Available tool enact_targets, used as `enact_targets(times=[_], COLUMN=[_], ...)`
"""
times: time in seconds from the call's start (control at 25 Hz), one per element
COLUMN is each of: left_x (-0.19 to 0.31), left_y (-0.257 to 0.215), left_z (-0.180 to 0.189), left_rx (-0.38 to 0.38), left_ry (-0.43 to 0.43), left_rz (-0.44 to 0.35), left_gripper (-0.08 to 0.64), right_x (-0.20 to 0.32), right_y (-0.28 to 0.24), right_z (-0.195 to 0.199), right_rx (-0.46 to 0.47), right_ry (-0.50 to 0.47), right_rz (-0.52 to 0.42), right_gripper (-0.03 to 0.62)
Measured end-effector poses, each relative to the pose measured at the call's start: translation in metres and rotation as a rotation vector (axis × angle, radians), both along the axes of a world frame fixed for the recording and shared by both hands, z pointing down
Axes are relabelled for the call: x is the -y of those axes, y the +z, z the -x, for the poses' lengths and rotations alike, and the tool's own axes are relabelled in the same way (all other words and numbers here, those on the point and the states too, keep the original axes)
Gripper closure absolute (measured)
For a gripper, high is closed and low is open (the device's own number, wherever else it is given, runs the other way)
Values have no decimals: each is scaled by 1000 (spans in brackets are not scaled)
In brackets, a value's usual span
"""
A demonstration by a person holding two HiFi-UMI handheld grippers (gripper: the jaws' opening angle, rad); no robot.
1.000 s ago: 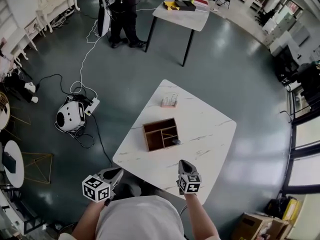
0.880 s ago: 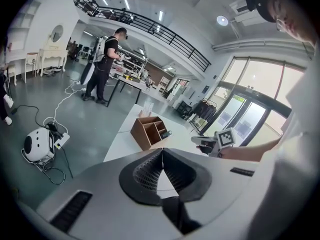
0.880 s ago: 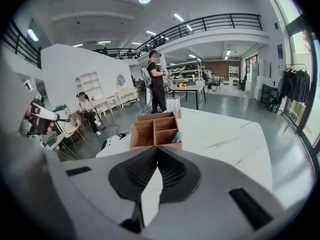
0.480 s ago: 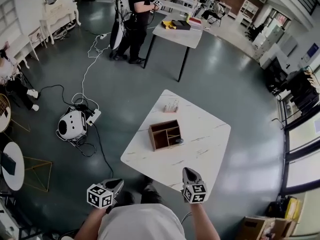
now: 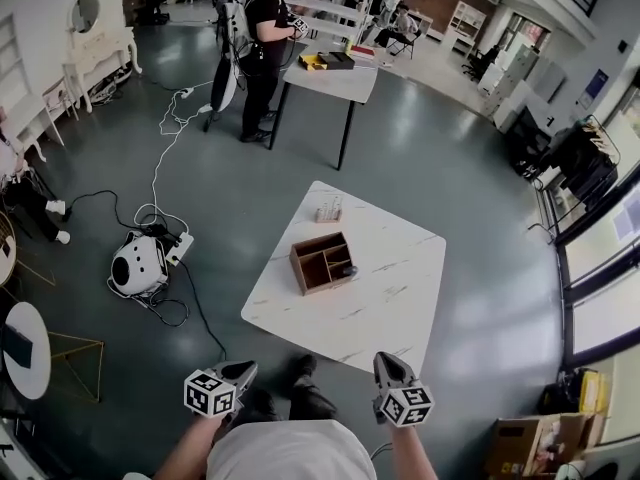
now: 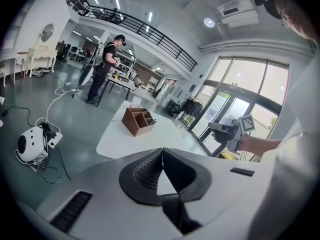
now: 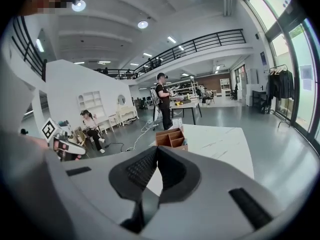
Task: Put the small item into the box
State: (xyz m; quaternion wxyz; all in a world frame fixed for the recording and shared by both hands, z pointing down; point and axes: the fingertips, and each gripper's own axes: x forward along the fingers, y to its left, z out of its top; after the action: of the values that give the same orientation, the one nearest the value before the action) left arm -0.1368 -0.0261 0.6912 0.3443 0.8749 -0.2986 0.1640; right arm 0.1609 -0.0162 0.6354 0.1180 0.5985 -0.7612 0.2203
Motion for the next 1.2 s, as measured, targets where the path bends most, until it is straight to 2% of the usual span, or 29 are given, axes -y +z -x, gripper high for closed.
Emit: enact_targets(times=[0.44, 0.88, 1.2], left_x=[-17, -26, -20], left_y=[-35, -44, -53], left_z=[-46, -83, -100], left_rx=[-63, -40, -40], left_ry=[59, -24, -41], left_rz=[-109, -102, -121], left_gripper=[546, 546, 546], right_x=[-35, -47, -45], right_y=[-14, -20, -21], right_z=[-28, -76, -89], right_rx=[20, 77, 91], right_ry=[-5, -69, -82], right_rz=[-33, -38, -41], right_gripper=[566, 568, 567])
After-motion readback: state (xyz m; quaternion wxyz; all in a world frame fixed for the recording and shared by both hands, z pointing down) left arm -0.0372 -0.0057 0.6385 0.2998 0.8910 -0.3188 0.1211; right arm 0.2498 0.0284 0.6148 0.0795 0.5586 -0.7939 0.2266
